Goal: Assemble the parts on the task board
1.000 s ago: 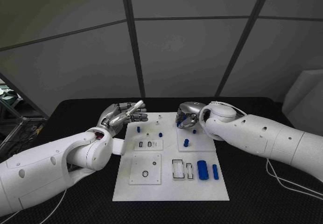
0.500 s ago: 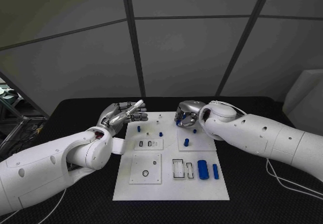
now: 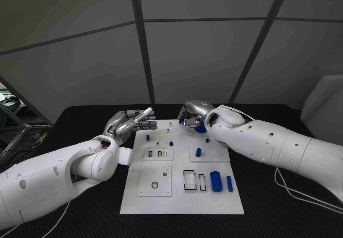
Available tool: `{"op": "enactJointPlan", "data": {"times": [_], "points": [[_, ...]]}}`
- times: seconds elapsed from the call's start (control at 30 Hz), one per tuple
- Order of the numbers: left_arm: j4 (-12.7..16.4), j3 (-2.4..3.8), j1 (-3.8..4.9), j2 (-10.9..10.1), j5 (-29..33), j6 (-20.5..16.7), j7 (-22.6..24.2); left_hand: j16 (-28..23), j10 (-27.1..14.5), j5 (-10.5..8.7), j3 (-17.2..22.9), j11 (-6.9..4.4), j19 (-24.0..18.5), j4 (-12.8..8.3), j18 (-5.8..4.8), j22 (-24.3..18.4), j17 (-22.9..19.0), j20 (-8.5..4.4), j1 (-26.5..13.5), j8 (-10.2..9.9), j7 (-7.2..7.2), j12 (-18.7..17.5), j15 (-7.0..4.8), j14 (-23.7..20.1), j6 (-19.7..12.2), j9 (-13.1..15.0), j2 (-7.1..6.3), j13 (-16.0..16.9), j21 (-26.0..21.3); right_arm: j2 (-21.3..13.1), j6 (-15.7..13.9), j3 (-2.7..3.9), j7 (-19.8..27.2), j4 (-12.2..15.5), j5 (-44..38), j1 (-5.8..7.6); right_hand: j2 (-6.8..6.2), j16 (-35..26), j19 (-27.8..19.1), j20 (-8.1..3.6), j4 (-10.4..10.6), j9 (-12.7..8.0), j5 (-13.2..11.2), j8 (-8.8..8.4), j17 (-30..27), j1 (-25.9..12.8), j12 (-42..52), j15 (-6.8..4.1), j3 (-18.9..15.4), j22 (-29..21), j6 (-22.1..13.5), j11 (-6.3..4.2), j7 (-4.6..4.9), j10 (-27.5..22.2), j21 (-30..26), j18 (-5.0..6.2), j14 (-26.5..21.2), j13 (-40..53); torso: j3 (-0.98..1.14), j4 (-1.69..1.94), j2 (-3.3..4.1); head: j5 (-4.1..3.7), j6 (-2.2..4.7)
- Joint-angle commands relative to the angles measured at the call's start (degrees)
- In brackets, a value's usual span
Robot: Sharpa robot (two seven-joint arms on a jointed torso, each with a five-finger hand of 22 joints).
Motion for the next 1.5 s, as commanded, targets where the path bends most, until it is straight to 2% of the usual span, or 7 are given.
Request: {"op": "enactJointPlan", "data": {"times": [0.03,0.37,0.47,0.7,0.87,1.17,1.5], "points": [[0.1,0.07,0.12,0.1,-0.3,0.7,0.2,-0.2,0.2,-0.19,-0.1,0.12,0.4,-0.3,-0.69,-0.1,0.0,-0.03,0.0,-0.2,0.83,-0.2,0.16,-0.1,0.4,-0.1,0.42,0.0,0.3,1.3,-2.7,0.03,1.8,-1.6,0.9,0.24,-0.5,0.3,0.3,0.09,0.0,0.1,0.0,-0.02,0.0,0.1,0.0,-0.48,0.2,2.6,0.4,-0.92,-0.01,1.3,0.3,-0.43,0.7,0.1,0.01,0.12,0.09,0.17,-0.06],[0.4,0.09,0.34,0.0,-0.3,0.6,0.2,-0.6,0.1,-0.18,-0.3,0.17,0.3,-0.4,-0.76,-0.2,0.0,0.02,-0.1,-0.4,0.8,-0.5,0.27,-0.4,0.4,-0.1,0.51,-0.1,0.2,5.6,-1.5,0.03,2.9,-6.2,1.1,0.33,-0.7,0.4,0.2,0.07,0.1,0.0,0.0,-0.25,-0.1,0.0,-0.1,-0.45,0.7,2.5,0.2,-0.84,0.07,1.1,0.3,-0.42,0.7,0.0,-0.05,0.02,0.23,0.6,-0.1],[0.5,0.09,0.44,0.0,-0.3,0.6,0.2,-0.6,0.1,-0.18,-0.3,0.17,0.3,-0.4,-0.76,-0.2,0.0,0.02,-0.1,-0.4,0.8,-0.5,0.27,-0.4,0.4,-0.1,0.51,-0.1,0.2,6.3,-0.8,0.03,3.1,-6.8,1.1,0.33,-0.77,0.4,0.2,0.08,0.1,0.0,0.0,-0.3,-0.1,-0.1,-0.1,-0.44,0.8,2.5,0.1,-0.81,0.1,1.0,0.3,-0.41,0.7,-0.1,-0.02,0.02,0.26,0.67,-0.16],[0.9,0.1,0.77,0.0,-0.3,0.5,0.1,-0.6,0.1,-0.18,-0.3,0.17,0.3,-0.4,-0.76,-0.2,0.0,0.02,-0.1,-0.4,0.8,-0.5,0.27,-0.4,0.4,-0.1,0.51,-0.1,0.2,7.9,0.2,0.02,3.1,-8.5,1.1,0.34,-0.87,0.4,0.0,0.1,0.2,0.0,0.0,-0.39,-0.3,-0.3,-0.1,-0.39,1.1,2.2,0.0,-0.74,0.16,0.8,0.2,-0.36,0.6,-0.1,-0.09,0.15,0.41,0.6,-0.21],[1.2,0.11,1.03,-0.1,-0.3,0.5,0.1,-0.6,0.1,-0.18,-0.3,0.17,0.3,-0.4,-0.76,-0.2,0.0,0.02,-0.1,-0.4,0.8,-0.5,0.27,-0.4,0.4,-0.1,0.51,-0.1,0.2,8.8,0.4,0.02,2.8,-9.8,0.9,0.34,-0.94,0.4,-0.1,0.12,0.2,0.0,-0.1,-0.42,-0.3,-0.4,-0.1,-0.36,1.2,2.0,-0.1,-0.7,0.19,0.7,0.1,-0.32,0.5,-0.1,-0.05,0.02,0.43,0.74,-0.31],[1.6,0.11,1.41,-0.1,-0.3,0.5,0.0,-0.8,0.1,-0.18,-0.3,0.19,0.2,-0.4,-0.77,-0.3,0.0,0.04,-0.1,-0.5,0.81,-0.6,0.31,-0.5,0.4,-0.1,0.52,-0.1,0.2,10.6,1.0,0.01,2.7,-12.4,0.4,0.34,-1.14,0.5,-0.2,0.19,0.2,-0.1,-0.1,-0.47,-0.4,-0.7,-0.2,-0.27,1.4,1.9,-0.2,-0.61,0.25,0.4,0.0,-0.28,0.5,-0.2,-0.07,0.2,0.53,0.59,-0.53],[1.6,0.11,1.62,0.0,-0.3,0.5,-0.1,-0.8,0.1,-0.19,-0.4,0.2,0.2,-0.4,-0.78,-0.3,0.0,0.05,-0.1,-0.5,0.82,-0.6,0.32,-0.5,0.4,-0.1,0.5,-0.1,0.1,11.8,2.1,0.0,2.3,-13.7,-0.1,0.33,-1.54,0.1,-0.8,0.31,0.3,-0.1,-0.3,-0.53,-1.1,-1.0,-0.2,-0.12,1.8,1.0,-0.6,-0.45,0.37,-0.2,-0.3,-0.09,0.3,-0.2,-0.07,0.03,0.48,0.75,-0.73]]}}
